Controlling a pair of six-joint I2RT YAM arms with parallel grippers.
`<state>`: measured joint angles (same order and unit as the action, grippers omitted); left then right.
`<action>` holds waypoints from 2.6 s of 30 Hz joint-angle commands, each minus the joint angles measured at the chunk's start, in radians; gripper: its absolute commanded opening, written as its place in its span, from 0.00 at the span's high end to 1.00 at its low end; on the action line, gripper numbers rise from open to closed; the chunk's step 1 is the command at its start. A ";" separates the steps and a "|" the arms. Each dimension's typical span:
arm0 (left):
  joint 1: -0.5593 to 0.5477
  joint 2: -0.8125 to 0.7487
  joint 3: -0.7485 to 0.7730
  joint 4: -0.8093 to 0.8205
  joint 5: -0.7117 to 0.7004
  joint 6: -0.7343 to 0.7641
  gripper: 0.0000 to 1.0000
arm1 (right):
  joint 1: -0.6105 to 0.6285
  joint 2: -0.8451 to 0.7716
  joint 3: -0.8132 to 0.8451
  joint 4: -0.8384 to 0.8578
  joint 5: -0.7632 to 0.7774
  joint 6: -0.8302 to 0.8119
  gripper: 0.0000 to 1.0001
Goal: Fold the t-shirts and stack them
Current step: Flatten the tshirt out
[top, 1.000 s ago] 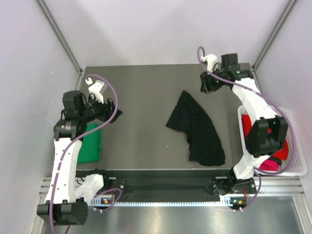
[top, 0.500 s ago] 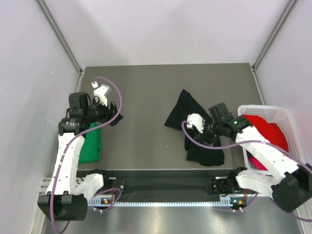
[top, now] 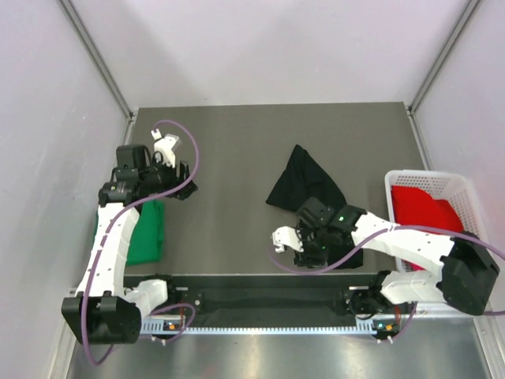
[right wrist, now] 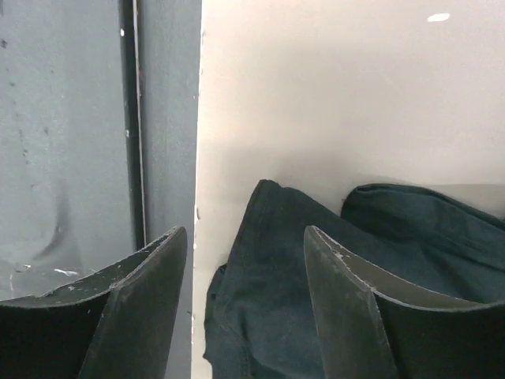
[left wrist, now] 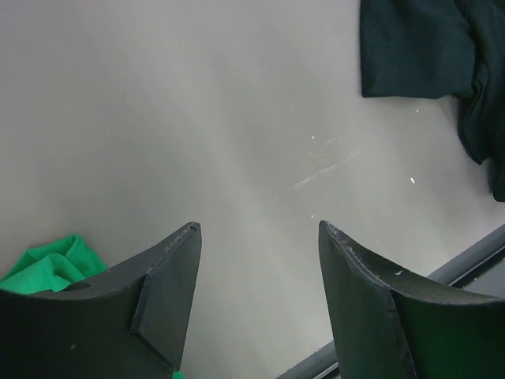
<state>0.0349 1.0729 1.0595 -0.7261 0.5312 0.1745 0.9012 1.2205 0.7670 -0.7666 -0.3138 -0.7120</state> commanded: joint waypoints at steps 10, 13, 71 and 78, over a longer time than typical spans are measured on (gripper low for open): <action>0.002 -0.011 0.039 0.024 -0.013 0.013 0.34 | 0.091 0.079 -0.017 0.150 0.289 0.022 0.45; 0.002 -0.013 0.037 0.021 -0.011 0.013 0.34 | 0.097 0.080 -0.026 0.147 0.308 0.025 0.49; -0.542 0.915 0.573 -0.006 -0.145 0.095 0.39 | -0.522 -0.110 0.347 0.285 0.611 0.052 1.00; -0.642 0.999 0.600 -0.030 -0.111 0.094 0.39 | -0.559 -0.115 0.330 0.271 0.588 0.080 1.00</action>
<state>-0.5697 2.0636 1.6215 -0.7567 0.3885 0.2646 0.3550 1.1275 1.0626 -0.5312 0.2966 -0.6735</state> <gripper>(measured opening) 0.609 0.014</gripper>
